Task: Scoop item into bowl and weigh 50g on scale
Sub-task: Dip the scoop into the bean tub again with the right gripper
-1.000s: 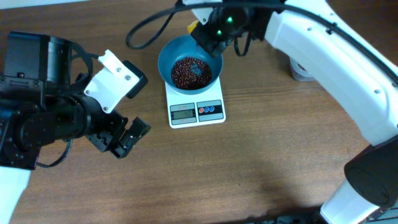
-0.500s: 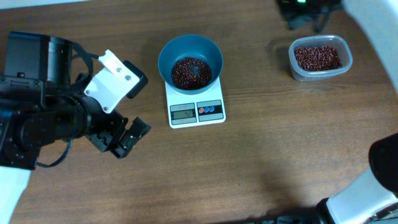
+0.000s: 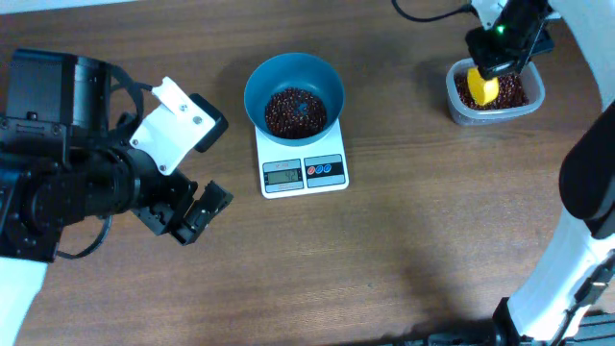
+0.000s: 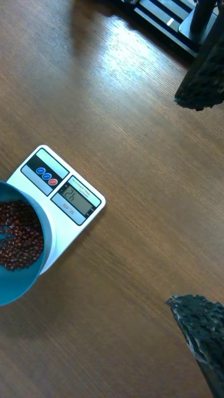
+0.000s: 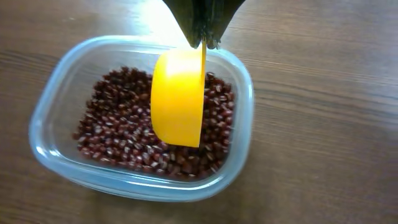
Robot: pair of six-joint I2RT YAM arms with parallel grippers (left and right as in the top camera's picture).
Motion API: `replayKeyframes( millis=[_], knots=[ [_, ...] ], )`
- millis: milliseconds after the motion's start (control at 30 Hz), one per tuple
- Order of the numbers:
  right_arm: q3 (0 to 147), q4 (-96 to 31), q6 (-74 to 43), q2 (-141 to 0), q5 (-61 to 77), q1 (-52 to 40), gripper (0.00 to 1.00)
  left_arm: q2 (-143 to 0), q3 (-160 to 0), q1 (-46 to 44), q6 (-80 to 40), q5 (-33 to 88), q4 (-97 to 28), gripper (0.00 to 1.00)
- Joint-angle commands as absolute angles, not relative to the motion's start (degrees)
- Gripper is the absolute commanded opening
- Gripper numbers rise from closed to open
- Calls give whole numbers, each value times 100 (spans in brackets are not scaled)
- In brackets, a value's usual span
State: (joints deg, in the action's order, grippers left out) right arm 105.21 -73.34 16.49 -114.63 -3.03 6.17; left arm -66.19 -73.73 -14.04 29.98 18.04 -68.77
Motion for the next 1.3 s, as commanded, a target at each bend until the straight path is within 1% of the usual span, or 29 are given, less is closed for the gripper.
replayKeyframes(
  millis=[0,67,133,300,367,467,633,700,867,1100,1267],
  knots=[
    [10586,-7373,1603,-11487,412,602,4,-6587,-7358,-1415,2987,1863,-6864,99],
    [10534,-7367,1608,-11487,303,602,4,-6587,-7358,-1415,2985,1863,-6864,99],
    [10320,-7153,1605,-11487,-403,602,4,-6587,-7358,-1415,2985,1863,-6864,99],
    [9644,-6560,1603,-11487,-952,602,4,-6587,-7358,-1415,2985,1863,-6866,99],
    [9513,-6471,1601,-11487,-923,602,4,-6587,-7358,-1415,2985,1863,-6864,99],
    [9522,-6514,1599,-11480,-1,609,4,-6587,-7358,-1415,2985,1863,-6864,99],
    [9585,-6512,1293,-11478,108,812,4,-6587,-7358,-1415,2985,1863,-6866,99],
    [9625,-6532,1037,-11478,220,1072,4,-6587,-7358,-1415,2985,1863,-6864,99],
    [9747,-6600,1041,-11469,1811,1894,4,-6587,-7358,-1415,2985,1861,-6864,99],
    [10016,-6862,1044,-11445,2578,2840,4,-6587,-7358,-1415,2985,1863,-6864,99],
    [10075,-6879,1044,-11445,3496,3247,4,-6587,-7358,-1415,2985,1863,-6864,99]
  ],
)
